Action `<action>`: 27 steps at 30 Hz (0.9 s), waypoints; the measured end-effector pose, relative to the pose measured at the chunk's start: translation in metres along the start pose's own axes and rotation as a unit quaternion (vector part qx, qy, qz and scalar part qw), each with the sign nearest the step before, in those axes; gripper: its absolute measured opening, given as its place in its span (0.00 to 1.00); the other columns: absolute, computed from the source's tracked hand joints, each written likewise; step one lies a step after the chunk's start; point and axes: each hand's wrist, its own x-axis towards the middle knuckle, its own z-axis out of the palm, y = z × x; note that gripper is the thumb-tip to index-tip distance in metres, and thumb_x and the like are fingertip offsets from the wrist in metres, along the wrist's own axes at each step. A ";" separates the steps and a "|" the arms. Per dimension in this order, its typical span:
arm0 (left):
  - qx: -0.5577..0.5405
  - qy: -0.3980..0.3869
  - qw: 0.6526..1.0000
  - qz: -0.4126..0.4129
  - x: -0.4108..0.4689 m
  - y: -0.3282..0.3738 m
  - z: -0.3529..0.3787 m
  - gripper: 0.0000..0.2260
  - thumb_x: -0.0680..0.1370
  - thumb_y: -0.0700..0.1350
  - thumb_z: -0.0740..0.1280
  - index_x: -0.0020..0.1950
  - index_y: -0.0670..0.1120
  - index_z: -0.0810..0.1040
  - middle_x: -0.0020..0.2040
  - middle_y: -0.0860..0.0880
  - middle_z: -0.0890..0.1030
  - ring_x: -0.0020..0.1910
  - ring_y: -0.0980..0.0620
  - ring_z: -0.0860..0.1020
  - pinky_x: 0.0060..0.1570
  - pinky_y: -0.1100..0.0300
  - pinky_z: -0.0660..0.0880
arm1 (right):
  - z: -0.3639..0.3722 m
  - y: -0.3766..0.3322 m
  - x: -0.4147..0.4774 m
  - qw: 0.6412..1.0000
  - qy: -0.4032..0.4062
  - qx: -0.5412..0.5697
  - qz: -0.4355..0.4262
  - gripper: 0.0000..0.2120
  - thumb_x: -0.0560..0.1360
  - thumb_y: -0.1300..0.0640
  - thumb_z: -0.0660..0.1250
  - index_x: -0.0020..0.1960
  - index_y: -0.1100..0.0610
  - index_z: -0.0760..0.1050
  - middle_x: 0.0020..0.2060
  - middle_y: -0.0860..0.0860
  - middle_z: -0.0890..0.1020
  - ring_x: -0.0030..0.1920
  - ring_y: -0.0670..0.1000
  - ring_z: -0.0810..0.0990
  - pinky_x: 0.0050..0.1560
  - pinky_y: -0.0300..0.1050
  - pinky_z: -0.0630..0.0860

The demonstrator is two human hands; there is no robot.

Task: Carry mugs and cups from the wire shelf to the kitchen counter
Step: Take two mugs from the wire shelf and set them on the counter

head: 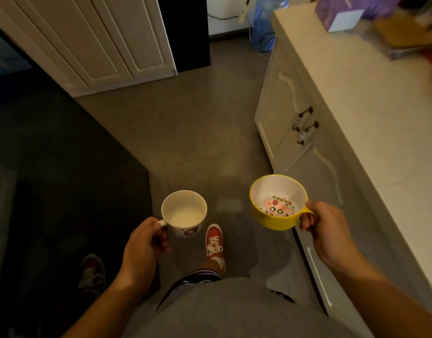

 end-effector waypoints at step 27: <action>0.052 -0.263 0.963 0.018 0.300 0.274 0.330 0.14 0.78 0.37 0.56 0.33 0.43 0.70 0.27 0.48 0.75 0.27 0.51 0.71 0.30 0.55 0.68 | -0.083 -0.129 0.273 0.974 0.219 0.055 0.036 0.17 0.66 0.53 0.60 0.19 0.55 0.66 0.19 0.51 0.69 0.25 0.51 0.69 0.33 0.52 0.67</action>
